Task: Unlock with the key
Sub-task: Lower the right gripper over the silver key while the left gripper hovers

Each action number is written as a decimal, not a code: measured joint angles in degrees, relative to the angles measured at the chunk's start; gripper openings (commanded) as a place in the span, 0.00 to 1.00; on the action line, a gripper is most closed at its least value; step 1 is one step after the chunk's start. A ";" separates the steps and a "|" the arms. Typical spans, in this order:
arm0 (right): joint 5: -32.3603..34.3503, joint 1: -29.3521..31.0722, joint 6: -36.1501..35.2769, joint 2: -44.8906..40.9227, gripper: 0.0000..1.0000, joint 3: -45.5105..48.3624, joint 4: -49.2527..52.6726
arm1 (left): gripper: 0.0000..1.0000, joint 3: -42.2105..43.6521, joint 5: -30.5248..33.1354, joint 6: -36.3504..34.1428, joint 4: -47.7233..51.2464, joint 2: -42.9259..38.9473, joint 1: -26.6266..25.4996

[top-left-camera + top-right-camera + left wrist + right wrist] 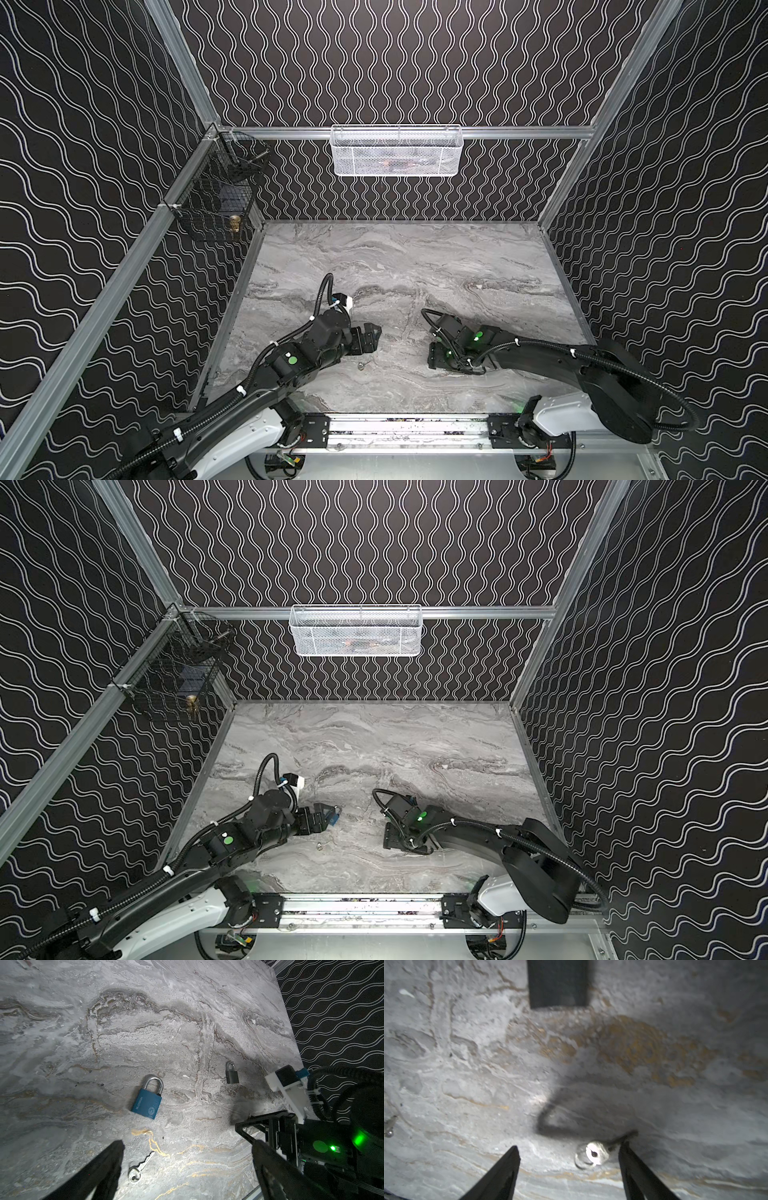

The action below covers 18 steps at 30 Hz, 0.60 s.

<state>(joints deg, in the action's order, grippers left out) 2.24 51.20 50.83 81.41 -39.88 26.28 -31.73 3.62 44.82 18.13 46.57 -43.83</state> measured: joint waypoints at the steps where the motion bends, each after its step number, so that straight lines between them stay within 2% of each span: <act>1: 0.00 0.00 -0.68 0.76 0.76 -0.59 -0.50 | 0.99 0.00 0.20 0.00 0.02 -0.09 0.00; 8: -1.49 0.07 -3.21 2.60 0.74 -2.84 -2.14 | 0.99 -0.02 0.74 0.00 0.44 -0.31 0.00; 12: -1.44 -0.26 -4.02 0.09 0.72 -2.97 -1.49 | 0.99 -0.28 0.74 0.00 0.59 -0.28 0.00; 15: -1.01 -1.09 -4.92 -3.10 0.63 -2.03 -0.61 | 0.99 -0.66 0.59 -0.02 0.74 0.07 0.00; 18: 0.04 -1.53 -4.94 -4.94 0.59 -0.42 1.42 | 0.99 -0.70 0.22 -0.02 0.57 1.16 0.00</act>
<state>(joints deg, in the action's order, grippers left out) 2.28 49.67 45.89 76.47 -40.29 27.70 -32.42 3.84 44.80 18.70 47.72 -43.83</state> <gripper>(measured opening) 0.611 0.989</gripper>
